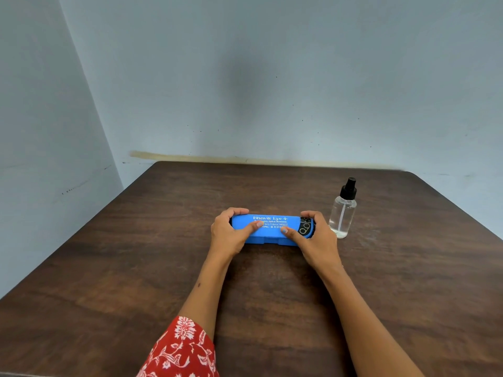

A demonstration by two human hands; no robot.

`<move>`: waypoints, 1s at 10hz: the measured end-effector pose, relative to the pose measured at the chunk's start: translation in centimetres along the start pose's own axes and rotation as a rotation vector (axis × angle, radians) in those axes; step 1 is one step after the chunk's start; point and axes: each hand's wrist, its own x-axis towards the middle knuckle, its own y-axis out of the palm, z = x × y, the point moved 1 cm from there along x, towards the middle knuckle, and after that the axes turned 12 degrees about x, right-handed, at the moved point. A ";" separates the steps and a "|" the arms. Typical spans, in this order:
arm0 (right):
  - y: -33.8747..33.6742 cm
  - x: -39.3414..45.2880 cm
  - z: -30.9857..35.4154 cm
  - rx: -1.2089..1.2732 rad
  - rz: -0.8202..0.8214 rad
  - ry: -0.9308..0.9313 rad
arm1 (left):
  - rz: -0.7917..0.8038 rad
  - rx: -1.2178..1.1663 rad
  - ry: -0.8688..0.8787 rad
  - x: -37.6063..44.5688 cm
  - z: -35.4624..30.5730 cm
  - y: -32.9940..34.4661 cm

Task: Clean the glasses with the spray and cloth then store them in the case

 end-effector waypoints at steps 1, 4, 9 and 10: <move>0.0 0.2 -0.1 -0.043 0.020 0.006 | 0.043 0.038 0.016 0.1 0.1 0.0; 0.0 -1.2 1.0 -0.135 -0.283 -0.249 | -0.046 0.083 0.065 -0.5 0.1 0.1; -3.3 0.6 -0.6 -0.015 -0.432 0.087 | -0.112 0.082 0.029 -1.0 -0.8 0.7; -3.0 0.0 -0.3 -0.010 -0.461 0.074 | -0.212 0.140 0.127 -1.2 -1.3 0.6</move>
